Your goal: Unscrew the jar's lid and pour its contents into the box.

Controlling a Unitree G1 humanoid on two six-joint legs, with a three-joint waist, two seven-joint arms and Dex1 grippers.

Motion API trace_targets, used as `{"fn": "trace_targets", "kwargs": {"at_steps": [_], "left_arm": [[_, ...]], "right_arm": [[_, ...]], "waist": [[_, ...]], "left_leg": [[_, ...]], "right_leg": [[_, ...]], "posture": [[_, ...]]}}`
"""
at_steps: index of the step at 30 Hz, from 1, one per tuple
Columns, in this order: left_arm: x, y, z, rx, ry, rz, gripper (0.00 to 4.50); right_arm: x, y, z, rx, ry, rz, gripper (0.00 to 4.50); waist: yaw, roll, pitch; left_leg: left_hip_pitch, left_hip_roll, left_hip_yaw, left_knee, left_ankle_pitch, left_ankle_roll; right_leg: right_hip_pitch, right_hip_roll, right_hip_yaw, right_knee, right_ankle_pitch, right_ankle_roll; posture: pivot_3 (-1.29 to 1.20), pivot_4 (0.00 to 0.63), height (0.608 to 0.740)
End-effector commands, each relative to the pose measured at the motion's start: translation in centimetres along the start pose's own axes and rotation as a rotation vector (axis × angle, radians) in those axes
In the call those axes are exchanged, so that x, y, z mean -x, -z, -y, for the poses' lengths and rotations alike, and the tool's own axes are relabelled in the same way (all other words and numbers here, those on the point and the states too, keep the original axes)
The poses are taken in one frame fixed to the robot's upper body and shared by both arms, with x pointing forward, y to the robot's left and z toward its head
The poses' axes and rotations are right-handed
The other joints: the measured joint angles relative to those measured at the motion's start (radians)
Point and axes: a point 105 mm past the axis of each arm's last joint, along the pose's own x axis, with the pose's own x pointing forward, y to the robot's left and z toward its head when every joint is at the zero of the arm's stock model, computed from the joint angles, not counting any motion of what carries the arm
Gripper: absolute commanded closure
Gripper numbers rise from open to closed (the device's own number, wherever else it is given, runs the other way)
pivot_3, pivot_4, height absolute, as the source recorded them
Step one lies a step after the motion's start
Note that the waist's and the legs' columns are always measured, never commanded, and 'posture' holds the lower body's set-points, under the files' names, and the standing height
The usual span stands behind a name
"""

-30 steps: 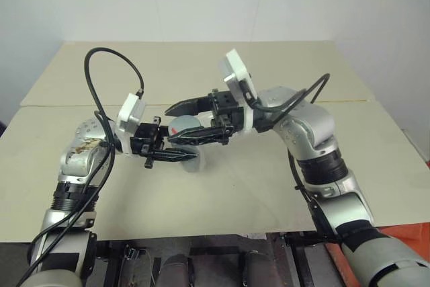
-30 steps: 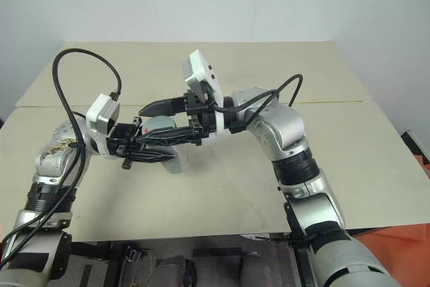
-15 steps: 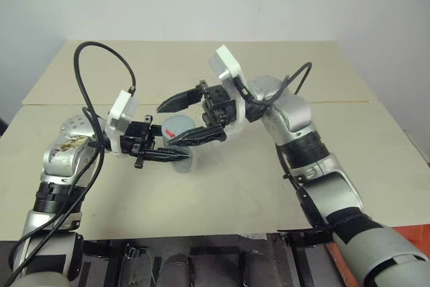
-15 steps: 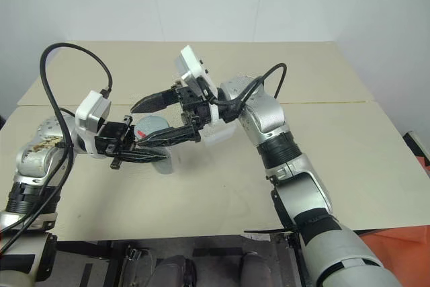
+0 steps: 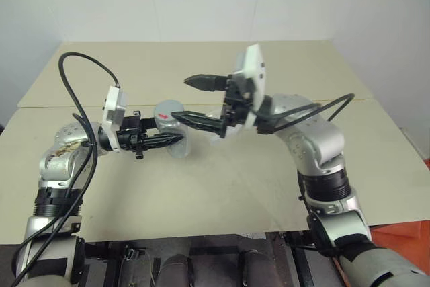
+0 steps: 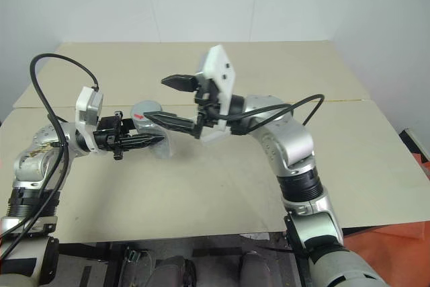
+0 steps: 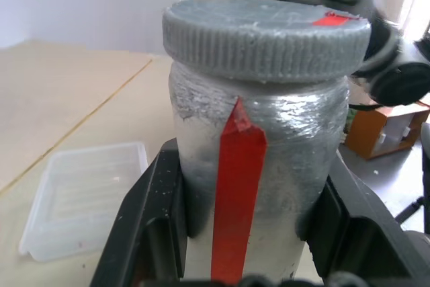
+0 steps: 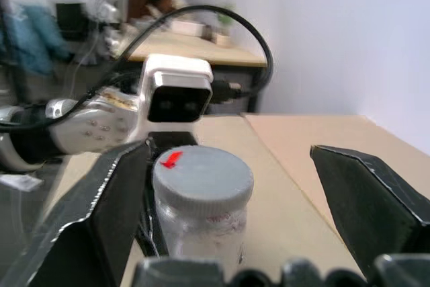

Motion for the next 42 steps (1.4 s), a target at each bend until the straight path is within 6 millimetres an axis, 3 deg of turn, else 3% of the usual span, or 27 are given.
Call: {"fn": "trace_targets", "kwargs": {"at_steps": [1, 6, 15, 31, 42], "left_arm": [[-0.2, -0.9, -0.5, -0.035, -0.008, 0.008, 2.6], [-0.5, -0.9, -0.5, -0.044, -0.002, 0.003, 2.6], [-0.2, -1.1, -0.2, -0.049, 0.001, -0.003, 2.6], [0.4, -1.5, 1.2, -0.101, 0.123, -0.017, 2.6], [1.0, -1.7, 1.5, -0.113, 0.129, -0.027, 2.6]], "right_arm": [[-0.8, -0.7, -0.5, 0.023, 0.045, 0.008, 0.04], [-2.3, 1.2, 0.2, 0.032, 0.12, -0.098, 0.04], [-3.2, 1.7, 0.6, 0.01, 0.138, -0.115, 0.04], [-1.4, 1.1, 2.2, -0.042, 0.087, -0.102, 0.04], [1.3, 0.9, 3.7, -0.022, 0.106, -0.12, 0.04]], "waist": [[0.002, 0.0, 0.0], [0.005, 0.0, 0.0], [0.001, 0.0, 0.0], [0.001, 0.0, 0.0], [0.002, 0.0, 0.0]], "left_leg": [[0.0, 0.0, 0.0, 0.0, 0.0, 0.0], [-0.002, 0.0, 0.0, 0.0, -0.001, 0.001], [-0.002, 0.0, 0.0, 0.0, 0.0, 0.001], [-0.002, 0.0, 0.0, 0.0, -0.001, 0.001], [-0.002, 0.0, 0.0, 0.0, -0.001, 0.002]], "right_leg": [[0.0, 0.0, 0.0, 0.0, 0.0, 0.0], [0.0, 0.0, 0.0, -0.002, 0.0, 0.0], [-0.001, 0.0, 0.0, -0.002, 0.0, 0.0], [-0.001, 0.0, 0.0, -0.001, 0.0, 0.0], [-0.001, 0.0, 0.0, -0.001, 0.0, 0.0]], "posture": [[0.0, 0.15, 0.74], [0.0, 0.15, 0.74], [0.0, 0.15, 0.74], [0.0, 0.15, 0.74], [0.0, 0.15, 0.74]]}}
